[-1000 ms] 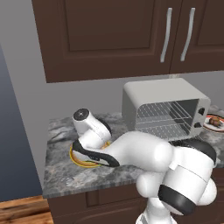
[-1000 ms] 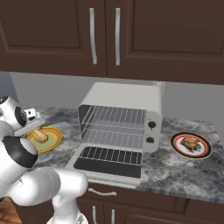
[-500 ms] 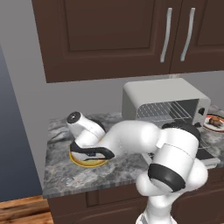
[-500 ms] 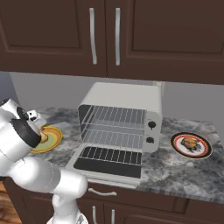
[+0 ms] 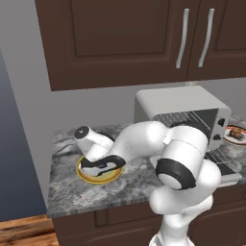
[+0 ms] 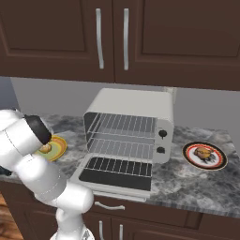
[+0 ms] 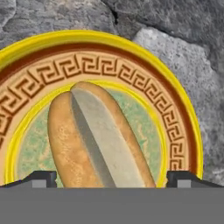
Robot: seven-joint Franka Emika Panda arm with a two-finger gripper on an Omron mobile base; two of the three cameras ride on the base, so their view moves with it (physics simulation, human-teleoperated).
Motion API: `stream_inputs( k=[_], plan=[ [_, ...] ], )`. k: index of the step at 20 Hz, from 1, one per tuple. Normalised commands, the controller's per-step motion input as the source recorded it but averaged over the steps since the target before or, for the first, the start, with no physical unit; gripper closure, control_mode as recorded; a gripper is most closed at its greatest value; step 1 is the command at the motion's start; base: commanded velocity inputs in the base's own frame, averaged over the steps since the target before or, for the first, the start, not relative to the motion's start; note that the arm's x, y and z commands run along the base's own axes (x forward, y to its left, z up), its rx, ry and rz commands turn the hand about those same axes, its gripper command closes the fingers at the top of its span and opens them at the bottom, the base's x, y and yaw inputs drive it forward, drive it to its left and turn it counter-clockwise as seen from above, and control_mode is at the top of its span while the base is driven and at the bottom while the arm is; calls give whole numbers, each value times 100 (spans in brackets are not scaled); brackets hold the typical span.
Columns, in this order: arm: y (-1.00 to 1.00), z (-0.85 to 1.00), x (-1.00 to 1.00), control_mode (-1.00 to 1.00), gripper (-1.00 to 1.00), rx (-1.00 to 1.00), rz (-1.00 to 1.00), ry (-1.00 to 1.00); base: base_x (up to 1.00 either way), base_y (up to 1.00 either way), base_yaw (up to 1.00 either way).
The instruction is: Open the toaster oven door. Place the hotdog bun on the bottom rack in the toaster oven and place the chicken drumstick on the top rack.
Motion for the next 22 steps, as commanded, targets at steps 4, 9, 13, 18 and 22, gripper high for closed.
stream_inputs(
  k=[4, 9, 13, 18, 22],
  plan=[
    [0, -20, 25, -100, -100, 0, 0, 0, 0, 0, 0],
    [0, -24, 21, -100, -100, 0, 1, 0, 0, 0, 0],
    [0, -25, 12, -100, -100, 0, 0, 9, 0, 0, 0],
    [0, -5, 2, -100, -100, 1, 0, 11, 0, 0, 0],
    [0, 0, 0, -100, 100, 4, 0, 10, 0, 0, 0]
  ],
)
